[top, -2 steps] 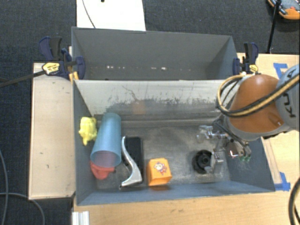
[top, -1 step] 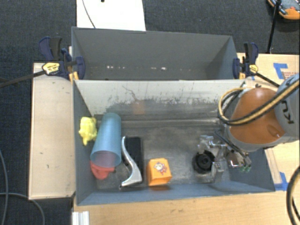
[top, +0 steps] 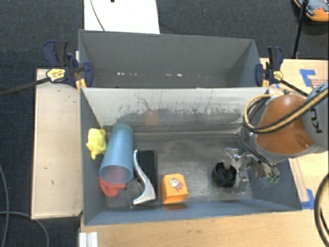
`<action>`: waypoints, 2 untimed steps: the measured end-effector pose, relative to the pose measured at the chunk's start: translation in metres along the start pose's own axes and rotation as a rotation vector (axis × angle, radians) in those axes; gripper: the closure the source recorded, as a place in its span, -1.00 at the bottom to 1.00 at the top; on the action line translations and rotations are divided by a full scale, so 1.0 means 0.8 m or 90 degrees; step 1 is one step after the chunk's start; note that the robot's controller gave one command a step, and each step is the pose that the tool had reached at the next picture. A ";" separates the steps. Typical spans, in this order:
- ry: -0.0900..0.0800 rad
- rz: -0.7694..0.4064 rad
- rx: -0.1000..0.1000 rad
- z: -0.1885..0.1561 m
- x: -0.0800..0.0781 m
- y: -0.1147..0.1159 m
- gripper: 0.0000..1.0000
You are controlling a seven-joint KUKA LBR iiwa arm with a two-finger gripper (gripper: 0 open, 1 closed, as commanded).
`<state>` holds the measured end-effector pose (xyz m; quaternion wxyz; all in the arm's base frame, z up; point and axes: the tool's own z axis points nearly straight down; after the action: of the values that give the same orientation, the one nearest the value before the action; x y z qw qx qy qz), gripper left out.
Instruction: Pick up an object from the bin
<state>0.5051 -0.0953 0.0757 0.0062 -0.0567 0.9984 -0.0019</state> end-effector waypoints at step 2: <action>0.004 -0.002 -0.002 0.004 0.002 0.002 -1.00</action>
Offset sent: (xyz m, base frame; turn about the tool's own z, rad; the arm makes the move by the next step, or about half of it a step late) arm 0.0000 0.0000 0.0000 0.0000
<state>0.5031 -0.0940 0.0727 0.0031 -0.0582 0.9983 -0.0006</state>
